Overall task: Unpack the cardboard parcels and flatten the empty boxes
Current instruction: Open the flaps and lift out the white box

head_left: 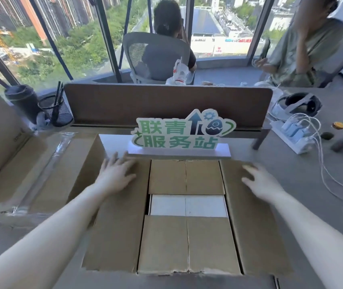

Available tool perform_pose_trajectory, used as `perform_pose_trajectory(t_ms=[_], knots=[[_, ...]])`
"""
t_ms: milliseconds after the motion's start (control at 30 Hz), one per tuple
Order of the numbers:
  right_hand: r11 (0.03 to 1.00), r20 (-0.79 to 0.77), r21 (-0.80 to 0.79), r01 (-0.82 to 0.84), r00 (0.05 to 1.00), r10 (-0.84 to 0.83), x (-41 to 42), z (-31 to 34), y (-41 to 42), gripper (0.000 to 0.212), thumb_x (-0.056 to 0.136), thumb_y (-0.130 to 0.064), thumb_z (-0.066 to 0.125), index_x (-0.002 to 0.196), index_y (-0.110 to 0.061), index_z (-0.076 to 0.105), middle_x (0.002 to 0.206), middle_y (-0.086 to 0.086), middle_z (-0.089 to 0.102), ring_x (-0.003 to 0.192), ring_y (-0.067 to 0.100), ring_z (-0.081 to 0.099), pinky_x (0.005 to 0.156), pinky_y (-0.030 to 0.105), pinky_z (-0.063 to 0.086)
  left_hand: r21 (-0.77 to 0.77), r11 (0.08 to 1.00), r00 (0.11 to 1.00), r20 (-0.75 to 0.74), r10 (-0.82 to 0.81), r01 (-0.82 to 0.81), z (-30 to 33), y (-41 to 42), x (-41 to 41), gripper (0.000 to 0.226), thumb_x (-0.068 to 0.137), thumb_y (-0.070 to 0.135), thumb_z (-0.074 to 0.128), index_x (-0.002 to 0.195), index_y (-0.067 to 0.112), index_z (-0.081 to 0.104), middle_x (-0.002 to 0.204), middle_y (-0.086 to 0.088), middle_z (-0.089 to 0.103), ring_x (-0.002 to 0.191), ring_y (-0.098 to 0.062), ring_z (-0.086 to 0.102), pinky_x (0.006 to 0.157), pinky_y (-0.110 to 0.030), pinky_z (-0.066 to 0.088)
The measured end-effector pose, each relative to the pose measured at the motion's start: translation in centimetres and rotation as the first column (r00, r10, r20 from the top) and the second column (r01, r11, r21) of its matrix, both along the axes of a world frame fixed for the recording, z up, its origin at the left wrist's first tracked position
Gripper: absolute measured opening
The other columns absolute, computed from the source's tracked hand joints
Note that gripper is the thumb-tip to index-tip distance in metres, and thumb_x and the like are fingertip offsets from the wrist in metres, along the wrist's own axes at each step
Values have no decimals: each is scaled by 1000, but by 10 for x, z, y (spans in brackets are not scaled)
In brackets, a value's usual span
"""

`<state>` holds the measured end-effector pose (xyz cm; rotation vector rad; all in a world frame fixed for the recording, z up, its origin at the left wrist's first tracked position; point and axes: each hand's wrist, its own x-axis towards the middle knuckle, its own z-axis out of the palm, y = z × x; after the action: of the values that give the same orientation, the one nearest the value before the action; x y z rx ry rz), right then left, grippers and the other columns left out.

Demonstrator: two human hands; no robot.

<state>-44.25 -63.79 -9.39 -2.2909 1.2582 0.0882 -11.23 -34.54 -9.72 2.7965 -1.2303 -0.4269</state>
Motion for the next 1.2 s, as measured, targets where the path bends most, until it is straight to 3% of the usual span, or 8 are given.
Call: perform_pose_trajectory(t_ms=[133, 233, 500, 667, 833, 933, 1000, 1200], knots=[[884, 240, 466, 23, 959, -151, 15, -19, 64, 62, 101, -48, 44, 148, -8, 41, 150, 1, 43, 144, 18, 33, 113, 27, 21, -203, 954, 789, -613, 51, -220, -20, -18, -48, 86, 88, 67, 51, 155, 38, 7, 164, 6, 14, 150, -17, 15, 122, -43, 12], [819, 354, 573, -9, 904, -238, 20, -26, 89, 65, 93, -50, 56, 144, -11, 45, 137, -8, 51, 133, 14, 43, 106, 23, 26, -278, 884, 636, -771, 29, -377, -20, -23, -79, 92, 93, 48, 58, 156, 26, -6, 160, 6, 20, 146, -14, 23, 116, -29, 18], [884, 269, 466, -39, 958, -100, -12, -40, 100, 80, 55, -80, 75, 119, -34, 61, 113, -21, 68, 112, 9, 62, 99, 34, 49, -283, 915, 755, -654, 35, -288, -35, 15, -105, 136, 55, 53, 89, 154, 35, -2, 156, 8, 28, 140, -12, 35, 113, -30, 32], [998, 17, -52, -26, 999, 27, -15, -27, 99, 82, 73, -83, 55, 130, -25, 52, 123, -6, 61, 113, 19, 59, 81, 34, 49, -237, 968, 990, -128, 53, -83, -13, 16, -109, 115, 66, 71, 71, 155, 31, 11, 158, 10, 25, 138, -22, 35, 99, -39, 44], [847, 166, -530, -51, 973, 163, -17, -18, 102, 68, 80, -78, 49, 117, -23, 64, 88, -7, 66, 81, 22, 68, 58, 31, 48, -401, 880, 932, 346, -111, 254, -8, 18, -105, 69, 74, 73, 51, 110, 17, 68, 100, 0, 64, 91, -25, 64, 53, -35, 53], [894, 525, -428, 131, 842, 128, 0, -1, 98, 38, 96, -38, 57, 130, -21, 60, 65, -8, 61, 58, 25, 63, 54, 29, 43, -656, 751, 986, 66, 154, -74, 15, 1, -102, 39, 91, 50, 53, 112, 19, 65, 82, 8, 61, 80, -23, 64, 60, -30, 45], [956, 635, -251, 149, 771, 47, 23, 10, 90, 50, 98, -21, 57, 146, -25, 43, 85, -12, 66, 70, 14, 61, 64, 26, 42, -690, 669, 961, -203, 188, -276, 21, -16, -91, 38, 98, 39, 50, 129, 19, 54, 86, 9, 63, 84, -21, 63, 70, -32, 45], [977, 197, -131, -170, 961, 193, 67, -5, 49, 53, 99, -29, 51, 151, -29, 37, 158, -9, 34, 137, 16, 41, 110, 36, 35, -490, 837, 931, -360, 59, -242, -2, -55, -61, 52, 99, 23, 49, 149, 18, 37, 144, -3, 51, 130, -23, 49, 106, -38, 40]])
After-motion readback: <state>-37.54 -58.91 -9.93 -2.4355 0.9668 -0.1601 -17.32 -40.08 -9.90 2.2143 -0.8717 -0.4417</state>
